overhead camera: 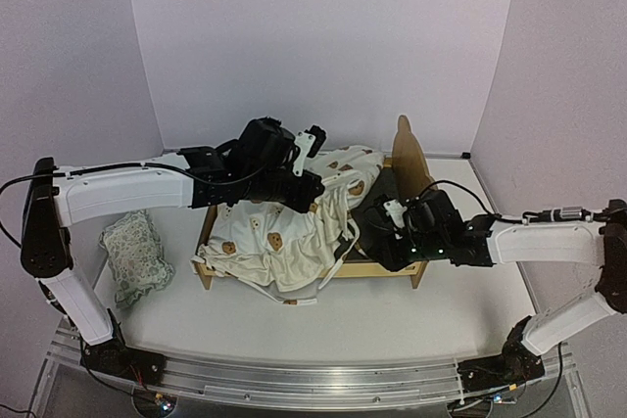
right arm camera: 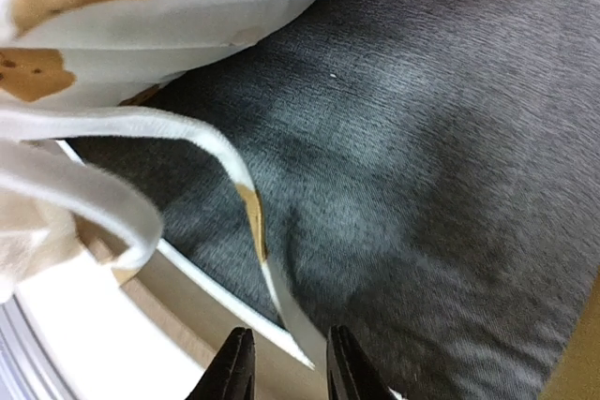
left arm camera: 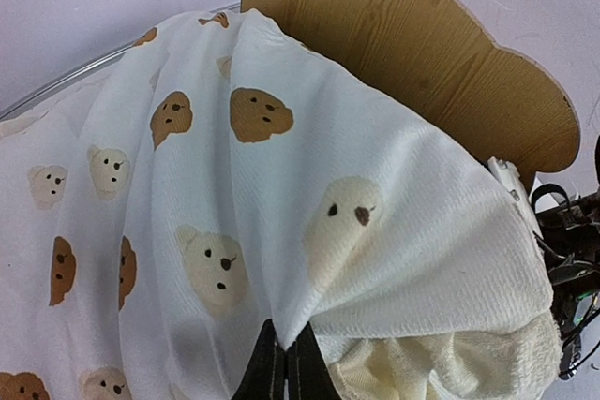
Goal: Set up the pet bed
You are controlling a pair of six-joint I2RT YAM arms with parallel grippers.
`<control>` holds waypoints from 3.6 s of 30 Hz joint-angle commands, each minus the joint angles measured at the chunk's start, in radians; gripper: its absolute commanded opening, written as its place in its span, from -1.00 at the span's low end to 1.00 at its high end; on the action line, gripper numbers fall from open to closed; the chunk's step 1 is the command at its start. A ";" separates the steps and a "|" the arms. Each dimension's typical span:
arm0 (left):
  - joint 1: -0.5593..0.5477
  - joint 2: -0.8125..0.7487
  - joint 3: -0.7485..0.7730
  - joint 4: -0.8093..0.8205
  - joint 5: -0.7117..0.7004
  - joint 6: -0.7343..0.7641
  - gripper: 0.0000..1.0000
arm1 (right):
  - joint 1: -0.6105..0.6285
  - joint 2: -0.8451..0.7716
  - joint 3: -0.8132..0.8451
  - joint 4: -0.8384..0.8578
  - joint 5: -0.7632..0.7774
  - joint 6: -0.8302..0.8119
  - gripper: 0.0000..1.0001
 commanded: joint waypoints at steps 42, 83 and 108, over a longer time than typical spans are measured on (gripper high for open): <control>-0.003 -0.107 0.013 -0.044 -0.035 -0.040 -1.00 | -0.006 0.231 0.168 0.140 -0.186 -0.139 -0.89; -0.005 -0.029 0.035 -0.035 0.077 -0.032 -1.00 | -0.004 -0.025 -0.088 0.187 -0.114 -0.086 -0.58; -0.008 0.027 0.039 -0.026 0.105 -0.056 -1.00 | 0.016 -0.368 -0.254 -0.046 -0.289 0.061 -0.30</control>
